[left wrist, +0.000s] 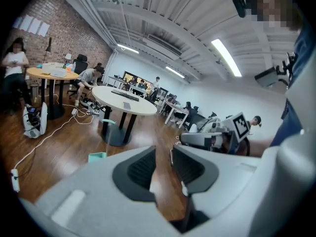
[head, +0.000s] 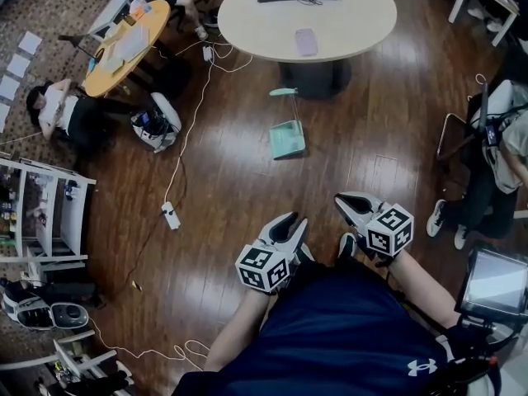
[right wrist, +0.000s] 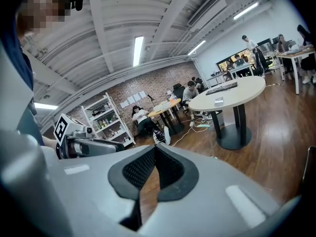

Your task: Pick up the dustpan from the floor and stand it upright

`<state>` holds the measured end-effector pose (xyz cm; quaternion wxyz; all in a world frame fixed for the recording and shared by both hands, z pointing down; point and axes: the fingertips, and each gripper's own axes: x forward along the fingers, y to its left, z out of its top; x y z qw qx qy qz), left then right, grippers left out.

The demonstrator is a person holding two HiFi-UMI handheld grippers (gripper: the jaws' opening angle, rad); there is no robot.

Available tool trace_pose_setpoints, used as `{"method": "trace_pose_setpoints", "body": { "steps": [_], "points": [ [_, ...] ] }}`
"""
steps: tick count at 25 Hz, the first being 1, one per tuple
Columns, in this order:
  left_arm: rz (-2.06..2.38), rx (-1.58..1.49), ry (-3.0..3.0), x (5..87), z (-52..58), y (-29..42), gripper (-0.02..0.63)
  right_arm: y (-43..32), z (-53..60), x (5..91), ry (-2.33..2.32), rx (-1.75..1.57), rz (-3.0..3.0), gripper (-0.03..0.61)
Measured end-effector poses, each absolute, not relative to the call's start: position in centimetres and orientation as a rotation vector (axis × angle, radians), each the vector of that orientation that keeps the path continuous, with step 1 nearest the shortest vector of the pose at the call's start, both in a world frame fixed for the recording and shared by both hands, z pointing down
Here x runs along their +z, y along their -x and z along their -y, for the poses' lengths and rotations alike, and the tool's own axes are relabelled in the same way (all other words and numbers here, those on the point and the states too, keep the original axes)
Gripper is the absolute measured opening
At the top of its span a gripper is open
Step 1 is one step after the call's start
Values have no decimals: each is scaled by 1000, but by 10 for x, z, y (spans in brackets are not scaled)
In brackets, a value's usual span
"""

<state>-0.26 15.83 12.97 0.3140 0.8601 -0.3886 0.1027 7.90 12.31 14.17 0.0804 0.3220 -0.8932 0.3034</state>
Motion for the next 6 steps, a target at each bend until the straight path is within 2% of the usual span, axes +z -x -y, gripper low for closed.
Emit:
{"method": "trace_pose_setpoints", "body": {
  "steps": [6],
  "points": [
    [1013,240,-2257,116,-161,12,112,-70,-127,130,-952,874,2656,11]
  ]
}}
